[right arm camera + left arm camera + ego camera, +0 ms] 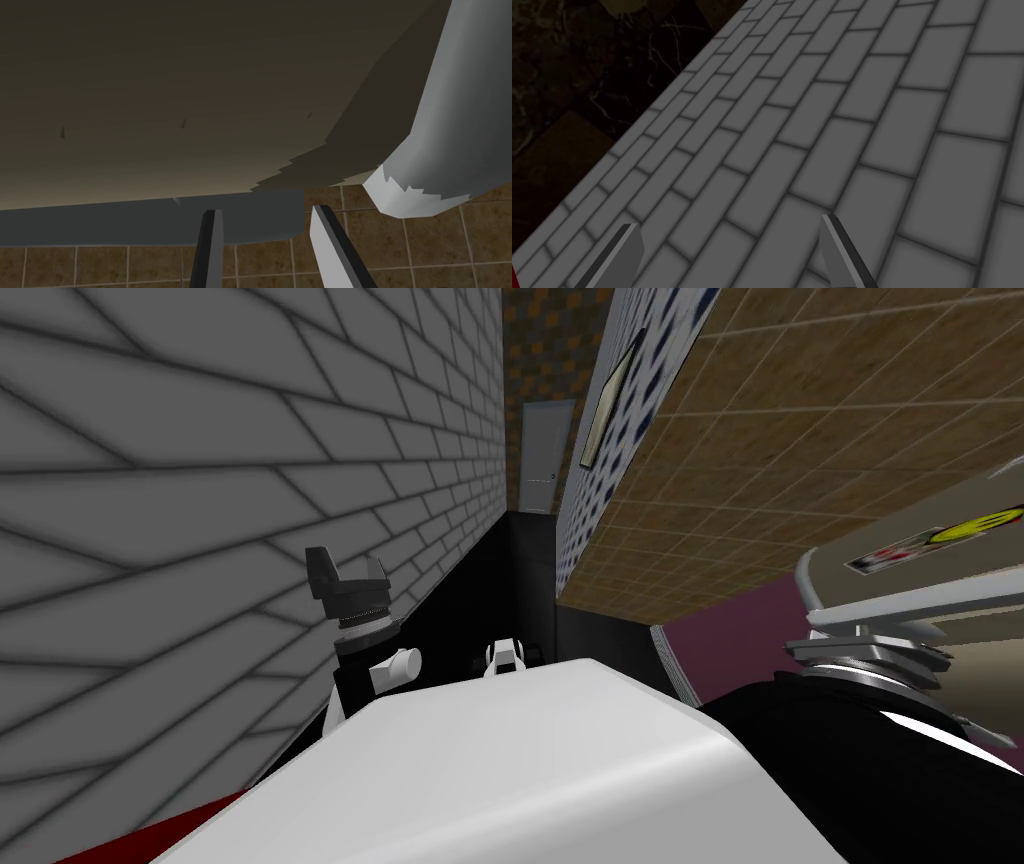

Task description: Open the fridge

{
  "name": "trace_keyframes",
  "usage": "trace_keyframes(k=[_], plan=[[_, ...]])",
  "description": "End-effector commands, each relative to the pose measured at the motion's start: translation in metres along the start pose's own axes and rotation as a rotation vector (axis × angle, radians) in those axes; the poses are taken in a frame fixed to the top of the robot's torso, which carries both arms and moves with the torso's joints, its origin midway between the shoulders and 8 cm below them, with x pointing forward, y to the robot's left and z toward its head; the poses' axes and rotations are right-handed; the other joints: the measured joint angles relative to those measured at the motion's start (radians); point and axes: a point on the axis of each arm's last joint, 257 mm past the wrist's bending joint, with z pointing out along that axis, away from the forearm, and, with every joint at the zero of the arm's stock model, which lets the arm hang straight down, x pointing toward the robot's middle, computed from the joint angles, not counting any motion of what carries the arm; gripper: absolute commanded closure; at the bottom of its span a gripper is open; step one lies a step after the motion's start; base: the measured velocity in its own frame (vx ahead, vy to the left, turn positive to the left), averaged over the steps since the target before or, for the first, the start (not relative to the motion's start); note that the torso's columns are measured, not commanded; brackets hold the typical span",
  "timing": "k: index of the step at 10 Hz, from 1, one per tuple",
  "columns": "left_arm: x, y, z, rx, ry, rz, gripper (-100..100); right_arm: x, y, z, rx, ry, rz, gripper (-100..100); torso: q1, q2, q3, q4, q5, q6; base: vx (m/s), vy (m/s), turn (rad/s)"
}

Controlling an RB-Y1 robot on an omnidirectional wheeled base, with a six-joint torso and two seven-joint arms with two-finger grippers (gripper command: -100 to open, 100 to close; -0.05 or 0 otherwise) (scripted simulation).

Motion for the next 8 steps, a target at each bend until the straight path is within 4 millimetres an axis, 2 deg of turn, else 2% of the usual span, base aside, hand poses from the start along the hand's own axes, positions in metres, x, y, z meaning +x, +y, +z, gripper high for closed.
trace_keyframes(k=[1,3,4,5,7,8], plan=[[0.000,0.000,0.000,0.000,0.000,0.000,0,0.021,-0.012,0.002,0.024,0.051,-0.007,100,0.000,-0.001,-0.001,0.000,0.001,0.000,0.223,0.077,-0.005],[0.000,0.000,0.000,0.000,0.000,0.000,0,0.048,-0.017,0.000,0.036,0.118,-0.010,100,-0.005,0.000,-0.001,0.000,0.002,0.000,0.288,0.072,0.012],[0.000,0.000,0.000,0.000,0.000,0.000,0,0.048,-0.017,0.000,0.036,0.118,-0.010,100,-0.002,-0.004,-0.004,-0.001,0.002,0.000,0.237,0.073,-0.008],[0.000,0.000,0.000,0.000,0.000,0.000,0,0.062,-0.019,-0.002,0.042,0.151,-0.012,100,0.001,0.000,-0.001,-0.001,0.002,0.000,0.223,0.058,0.029],[0.000,0.000,0.000,0.000,0.000,0.000,0,0.088,-0.025,-0.007,0.055,0.218,-0.016,100,0.004,-0.002,-0.002,-0.001,0.002,0.001,0.345,0.074,0.011],[0.000,0.000,0.000,0.000,0.000,0.000,0,0.088,-0.025,-0.007,0.055,0.218,-0.016,100,0.007,-0.004,-0.003,-0.001,0.003,0.001,0.266,0.061,-0.004]])
